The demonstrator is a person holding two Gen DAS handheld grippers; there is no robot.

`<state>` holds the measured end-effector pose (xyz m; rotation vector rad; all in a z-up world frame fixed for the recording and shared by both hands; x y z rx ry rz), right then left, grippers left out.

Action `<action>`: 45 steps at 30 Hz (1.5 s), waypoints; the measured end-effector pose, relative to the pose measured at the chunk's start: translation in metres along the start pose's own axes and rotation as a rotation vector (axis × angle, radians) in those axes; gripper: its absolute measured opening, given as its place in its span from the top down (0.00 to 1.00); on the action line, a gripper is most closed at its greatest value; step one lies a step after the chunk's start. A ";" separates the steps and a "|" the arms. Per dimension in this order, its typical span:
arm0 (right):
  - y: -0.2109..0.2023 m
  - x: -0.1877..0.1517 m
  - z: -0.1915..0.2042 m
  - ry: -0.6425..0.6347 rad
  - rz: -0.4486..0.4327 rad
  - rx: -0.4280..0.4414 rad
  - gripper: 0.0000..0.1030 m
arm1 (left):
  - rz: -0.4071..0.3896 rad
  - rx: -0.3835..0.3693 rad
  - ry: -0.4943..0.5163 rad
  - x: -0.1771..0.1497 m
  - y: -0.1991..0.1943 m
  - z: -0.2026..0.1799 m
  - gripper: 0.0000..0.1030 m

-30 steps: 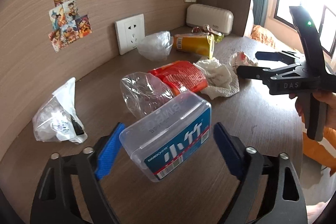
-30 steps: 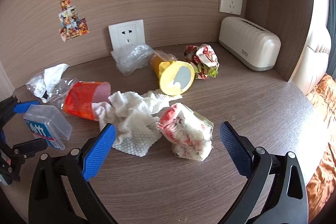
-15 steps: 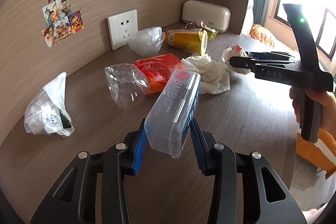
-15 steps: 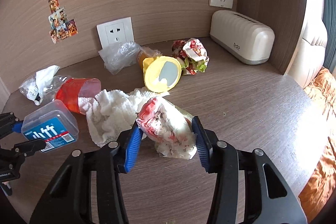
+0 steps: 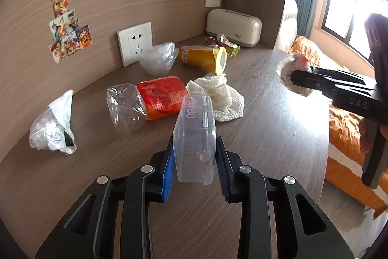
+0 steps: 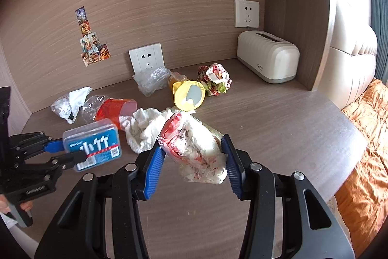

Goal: Collect trash
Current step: 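Carry the box and tissue to the white bin and open both grippers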

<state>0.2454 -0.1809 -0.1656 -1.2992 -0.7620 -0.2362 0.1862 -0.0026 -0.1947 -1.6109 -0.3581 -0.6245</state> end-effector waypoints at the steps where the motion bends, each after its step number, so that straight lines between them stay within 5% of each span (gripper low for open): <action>1: -0.005 -0.003 -0.001 0.001 -0.001 0.000 0.53 | -0.009 0.007 -0.002 0.001 -0.005 -0.003 0.71; 9: -0.048 -0.028 -0.025 0.051 -0.044 -0.024 0.53 | -0.059 -0.002 0.086 0.011 -0.038 -0.052 0.71; 19: -0.127 -0.097 -0.094 0.207 -0.069 -0.144 0.53 | -0.054 -0.191 0.291 0.007 -0.036 -0.185 0.71; 29: -0.182 -0.207 -0.166 0.397 -0.003 -0.264 0.53 | 0.029 -0.381 0.477 -0.041 -0.007 -0.327 0.71; 36: -0.176 -0.285 -0.209 0.501 0.087 -0.291 0.53 | 0.132 -0.450 0.567 -0.098 0.041 -0.403 0.71; 45: -0.106 -0.368 -0.248 0.562 0.201 -0.239 0.53 | 0.271 -0.463 0.594 -0.169 0.136 -0.451 0.71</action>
Point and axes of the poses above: each gripper's, at about its wrist camera, not at the fingertips, and y roughly the way its jaws point, z to its left, x to its top, the point moved 4 cm from there along y, roughly the way its jaws point, and after that the axes turned 10 degrees about z, right-handed, at the moved point
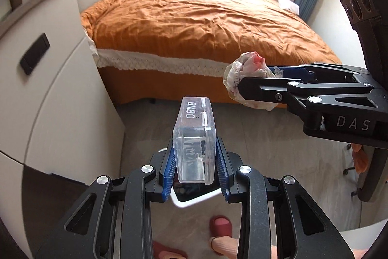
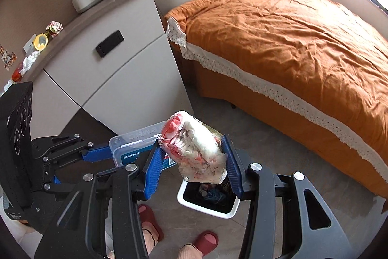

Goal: Collect trash
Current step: 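Carry the box and tissue to the white bin and open both grippers, then move both grippers back toward the desk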

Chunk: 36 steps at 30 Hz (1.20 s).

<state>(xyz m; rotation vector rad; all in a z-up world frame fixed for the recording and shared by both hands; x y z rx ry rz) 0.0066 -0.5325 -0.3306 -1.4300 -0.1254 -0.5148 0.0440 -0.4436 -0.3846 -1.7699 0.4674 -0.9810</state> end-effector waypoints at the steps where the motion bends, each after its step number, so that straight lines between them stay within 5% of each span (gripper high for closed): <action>1: 0.009 -0.002 -0.003 0.000 0.010 0.002 0.53 | 0.010 -0.004 -0.005 -0.003 0.010 0.000 0.70; 8: 0.082 -0.015 -0.023 -0.014 0.074 0.022 0.52 | 0.089 -0.038 -0.037 -0.026 0.092 0.008 0.69; 10: 0.102 -0.019 -0.026 -0.018 0.105 0.030 0.43 | 0.108 -0.049 -0.038 -0.030 0.107 0.008 0.52; 11: 0.112 -0.022 -0.028 -0.018 0.116 0.019 0.19 | 0.107 -0.043 -0.043 -0.031 0.113 0.010 0.39; 12: 0.117 -0.025 -0.030 -0.015 0.116 0.011 0.10 | 0.104 -0.044 -0.051 -0.032 0.118 0.012 0.13; 13: 0.121 -0.027 -0.031 -0.011 0.117 0.014 0.04 | 0.108 -0.047 -0.057 -0.034 0.119 0.013 0.08; 22: 0.126 -0.026 -0.029 -0.010 0.144 -0.017 0.04 | 0.111 0.037 -0.098 -0.033 0.106 0.031 0.05; 36: 0.042 0.020 0.013 -0.036 0.016 -0.044 0.04 | -0.025 0.045 -0.123 -0.001 -0.004 0.047 0.05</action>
Point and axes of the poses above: each gripper's, at about its wrist camera, not at the fingertips, and y roughly the way its jaws point, z to its left, x to its top, the point moved 4 cm from there along y, roughly the way its jaws point, and after that the axes turned 10 degrees about z, right-handed, at the moved point
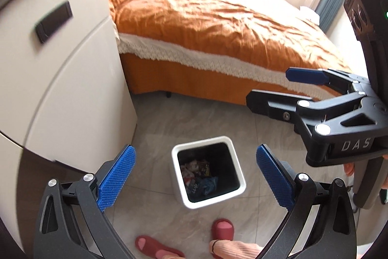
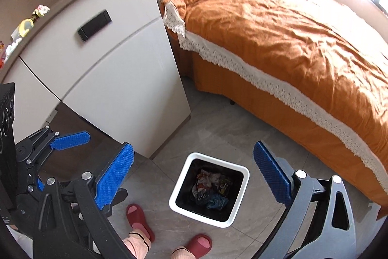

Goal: Collect trash
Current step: 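Move both grippers back toward the desk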

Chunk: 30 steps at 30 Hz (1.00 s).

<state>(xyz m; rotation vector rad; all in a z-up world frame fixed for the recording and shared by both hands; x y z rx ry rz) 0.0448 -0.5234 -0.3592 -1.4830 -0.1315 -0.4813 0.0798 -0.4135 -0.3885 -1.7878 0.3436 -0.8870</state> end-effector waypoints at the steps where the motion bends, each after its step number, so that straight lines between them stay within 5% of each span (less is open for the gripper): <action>1: -0.008 0.004 0.004 -0.006 -0.014 -0.002 0.04 | -0.016 0.002 -0.003 0.003 -0.011 0.002 0.05; 17: -0.110 0.064 0.089 -0.115 -0.211 0.048 0.04 | -0.198 0.124 -0.086 0.015 -0.155 0.052 0.05; 30: -0.146 0.123 0.242 -0.355 -0.317 0.220 0.04 | -0.312 0.392 -0.257 -0.017 -0.278 0.183 0.05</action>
Point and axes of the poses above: each gripper's, at about its wrist camera, not at the fingertips, and y roughly the way its jaws point, z to its left, x to its top, the point moved 4 cm from there along y, roughly the way its jaws point, and after that the axes turned 10 degrees about z, right-handed, at the moved point
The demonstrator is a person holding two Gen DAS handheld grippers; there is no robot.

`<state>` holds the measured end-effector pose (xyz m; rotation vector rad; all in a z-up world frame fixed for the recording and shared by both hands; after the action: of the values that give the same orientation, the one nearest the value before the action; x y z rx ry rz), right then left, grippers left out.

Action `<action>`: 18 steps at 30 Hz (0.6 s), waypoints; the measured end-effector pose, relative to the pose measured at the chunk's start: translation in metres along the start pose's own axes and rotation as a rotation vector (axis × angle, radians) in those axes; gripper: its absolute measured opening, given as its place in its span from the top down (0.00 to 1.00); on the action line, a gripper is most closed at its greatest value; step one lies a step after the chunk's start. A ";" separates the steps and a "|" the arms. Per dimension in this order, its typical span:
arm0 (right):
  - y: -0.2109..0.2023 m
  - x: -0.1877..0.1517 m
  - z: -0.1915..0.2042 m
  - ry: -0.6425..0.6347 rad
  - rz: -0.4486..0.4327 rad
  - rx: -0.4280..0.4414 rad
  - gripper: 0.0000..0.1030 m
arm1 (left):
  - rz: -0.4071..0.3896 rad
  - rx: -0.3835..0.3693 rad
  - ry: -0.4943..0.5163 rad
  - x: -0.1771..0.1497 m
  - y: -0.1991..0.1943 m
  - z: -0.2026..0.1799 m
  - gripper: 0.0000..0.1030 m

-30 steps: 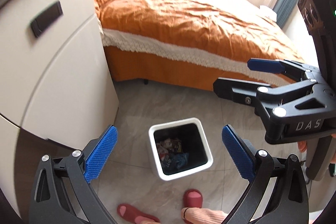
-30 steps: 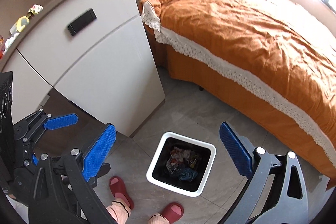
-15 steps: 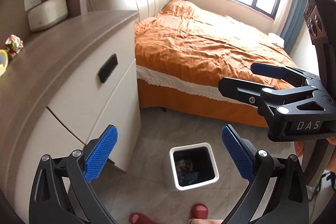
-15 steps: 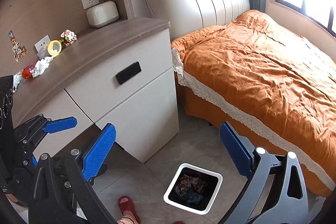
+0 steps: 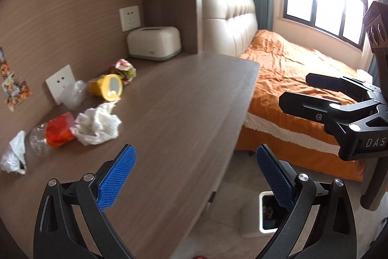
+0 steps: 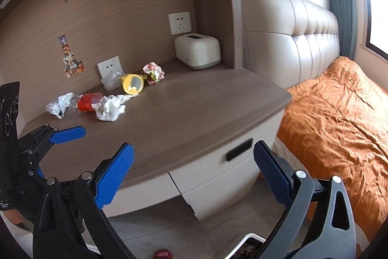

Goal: Collect trash
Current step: 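Move both grippers back toward the desk, then grasp the clear plastic bag with the left gripper while the right gripper grasps the white tissue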

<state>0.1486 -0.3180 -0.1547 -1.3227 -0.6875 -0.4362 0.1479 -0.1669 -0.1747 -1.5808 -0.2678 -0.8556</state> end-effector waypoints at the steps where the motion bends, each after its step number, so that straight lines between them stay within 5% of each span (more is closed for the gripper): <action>1: 0.004 0.008 0.011 -0.015 -0.001 0.014 0.04 | -0.003 0.017 -0.014 0.000 -0.003 0.011 0.05; 10: 0.056 0.061 0.104 -0.152 0.014 0.118 0.04 | -0.027 0.188 -0.182 -0.018 -0.028 0.131 0.05; 18: 0.111 0.074 0.160 -0.200 0.061 0.174 0.04 | -0.011 0.343 -0.305 -0.040 -0.040 0.224 0.05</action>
<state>0.2417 -0.1325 -0.1697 -1.2283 -0.8296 -0.1915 0.1777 0.0623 -0.1638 -1.3809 -0.6092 -0.5382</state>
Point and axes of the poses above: each gripper's, at about its wrist camera, not at the fingertips, and y roughly the way its jaws point, z to its left, x to its top, the point moved 4 cm from there along y, roughly the way its jaws point, and after that the axes turned 10 degrees about z, right-handed, at the moved point
